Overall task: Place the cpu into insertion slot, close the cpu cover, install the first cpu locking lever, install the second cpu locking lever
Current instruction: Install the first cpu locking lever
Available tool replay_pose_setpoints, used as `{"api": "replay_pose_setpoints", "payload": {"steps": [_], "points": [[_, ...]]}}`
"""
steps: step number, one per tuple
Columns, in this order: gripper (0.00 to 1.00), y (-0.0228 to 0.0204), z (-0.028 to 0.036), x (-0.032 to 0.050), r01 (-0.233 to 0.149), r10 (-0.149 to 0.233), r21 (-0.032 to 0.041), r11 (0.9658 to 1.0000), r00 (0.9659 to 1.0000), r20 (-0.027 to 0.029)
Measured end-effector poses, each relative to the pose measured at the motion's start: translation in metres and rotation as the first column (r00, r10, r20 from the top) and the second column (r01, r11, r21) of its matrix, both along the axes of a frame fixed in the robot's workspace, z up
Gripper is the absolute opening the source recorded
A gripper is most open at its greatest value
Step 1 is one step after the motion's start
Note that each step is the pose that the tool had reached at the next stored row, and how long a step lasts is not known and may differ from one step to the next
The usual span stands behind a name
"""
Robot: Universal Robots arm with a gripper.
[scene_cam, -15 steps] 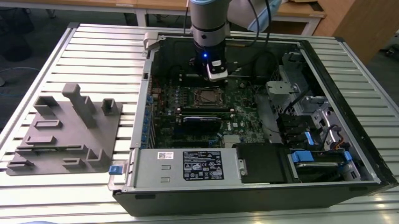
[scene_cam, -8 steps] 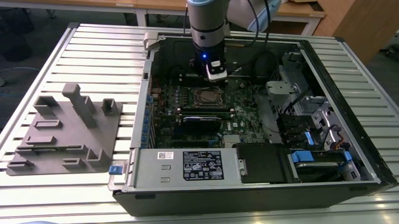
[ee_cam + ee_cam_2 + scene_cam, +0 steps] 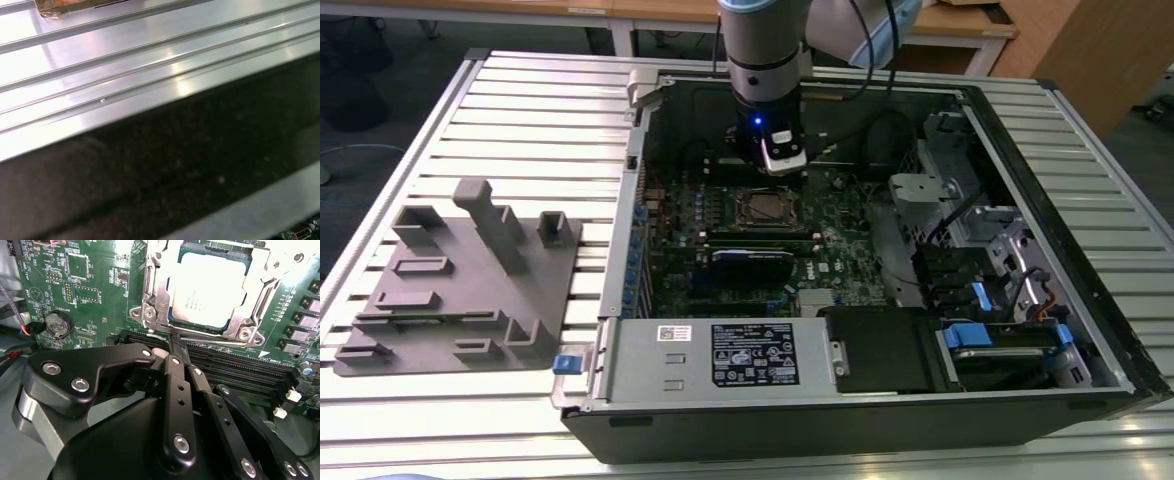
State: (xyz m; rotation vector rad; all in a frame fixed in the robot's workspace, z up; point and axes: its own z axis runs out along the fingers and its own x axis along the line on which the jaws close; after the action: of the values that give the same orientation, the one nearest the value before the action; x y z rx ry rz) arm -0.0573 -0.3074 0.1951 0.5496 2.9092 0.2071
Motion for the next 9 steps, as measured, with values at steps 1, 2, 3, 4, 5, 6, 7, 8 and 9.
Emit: {"api": "replay_pose_setpoints", "payload": {"steps": [1,2,3,4,5,6,7,8,9], "points": [[0.11,0.0,0.0006,0.0,0.0,0.0,0.0,1.0,1.0,0.0],[0.11,0.0,0.0017,0.0,0.0,0.0,0.0001,1.0,1.0,0.0001],[0.11,0.0,0.003,0.0,0.0,0.0,0.0001,1.0,1.0,0.0001],[0.11,0.0,0.004,0.0,0.0,0.0,0.0001,1.0,1.0,0.0001],[0.11,0.0001,0.0041,0.0,0.0,0.0,0.0003,1.0,1.0,0.0002],[0.11,0.0001,0.0041,-0.0001,0.0,0.0,0.0003,1.0,1.0,0.001],[0.11,0.0,0.0042,-0.001,0.0,0.0,0.0001,1.0,1.0,0.0071],[0.11,0.0,0.004,-0.0022,0.0,0.0,0.0,1.0,0.9998,0.0177],[0.11,0.0,0.0037,-0.0039,0.0,0.0,0.0001,1.0,0.9996,0.0289]]}}
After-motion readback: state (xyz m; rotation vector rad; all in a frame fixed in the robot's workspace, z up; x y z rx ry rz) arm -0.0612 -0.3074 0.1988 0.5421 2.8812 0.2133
